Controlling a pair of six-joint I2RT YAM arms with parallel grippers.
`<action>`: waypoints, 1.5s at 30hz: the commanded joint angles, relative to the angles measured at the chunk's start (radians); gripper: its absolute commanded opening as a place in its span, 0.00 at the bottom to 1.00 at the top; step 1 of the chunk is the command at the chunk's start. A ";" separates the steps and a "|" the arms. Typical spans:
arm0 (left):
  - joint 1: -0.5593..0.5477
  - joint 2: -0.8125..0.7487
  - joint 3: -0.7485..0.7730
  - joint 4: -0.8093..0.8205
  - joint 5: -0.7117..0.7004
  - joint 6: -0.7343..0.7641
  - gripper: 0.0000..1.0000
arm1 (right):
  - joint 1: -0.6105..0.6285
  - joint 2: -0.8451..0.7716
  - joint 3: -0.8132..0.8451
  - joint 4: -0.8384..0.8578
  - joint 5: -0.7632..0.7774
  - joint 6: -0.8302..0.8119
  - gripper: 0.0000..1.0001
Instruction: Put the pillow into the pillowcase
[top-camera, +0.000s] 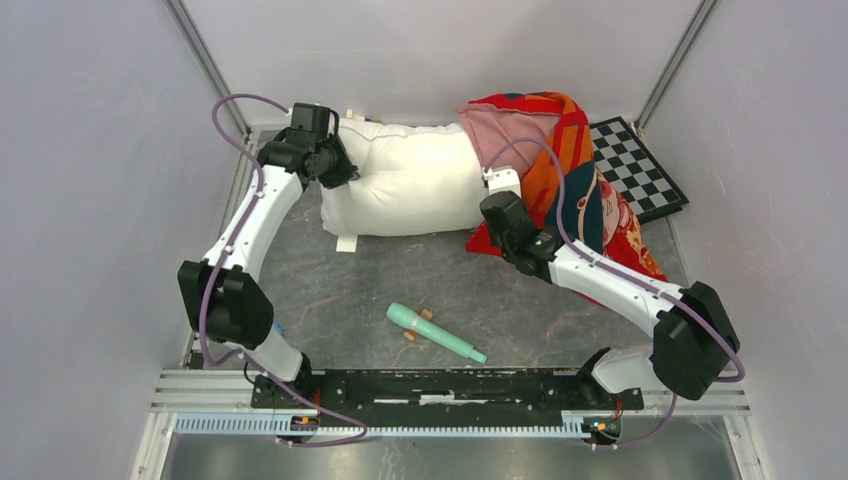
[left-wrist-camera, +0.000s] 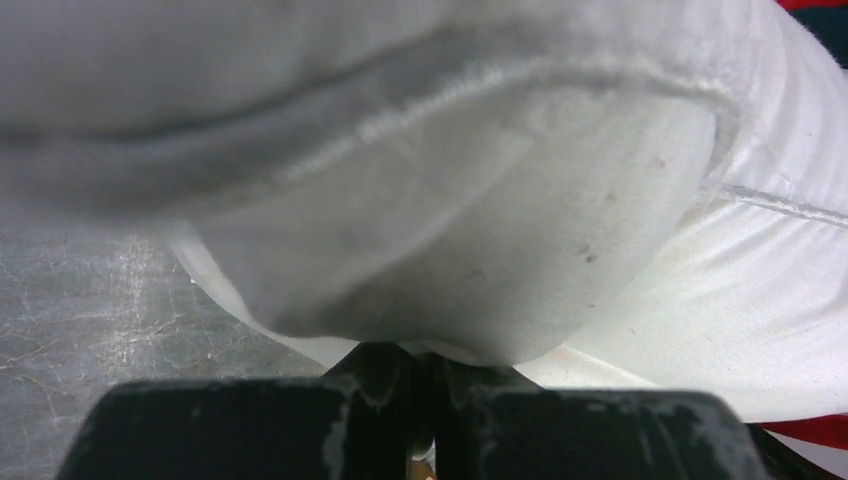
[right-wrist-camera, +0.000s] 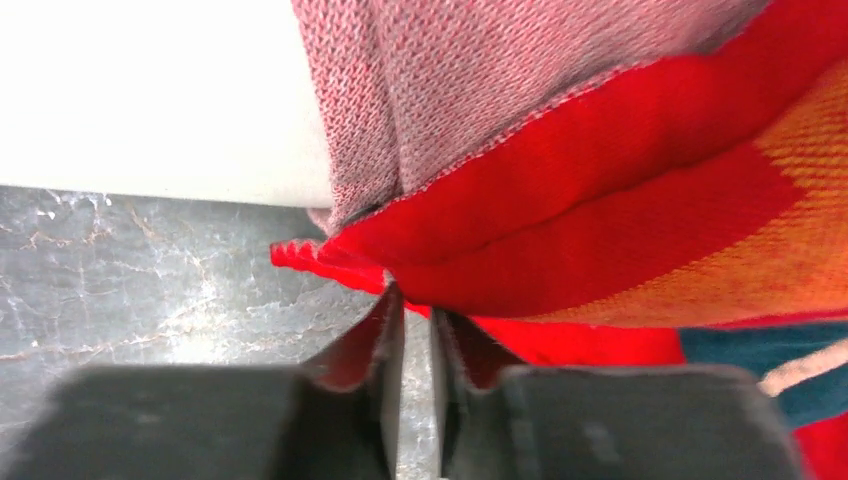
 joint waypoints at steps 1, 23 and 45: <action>0.008 0.035 0.043 -0.031 -0.021 0.028 0.02 | -0.002 -0.066 0.078 -0.049 0.073 0.006 0.08; 0.008 0.048 0.028 -0.053 -0.028 0.079 0.02 | -0.655 0.463 0.985 -0.438 0.026 -0.153 0.13; 0.009 0.177 0.067 -0.023 -0.028 0.068 0.02 | -0.223 0.045 0.737 -0.345 0.017 -0.129 0.98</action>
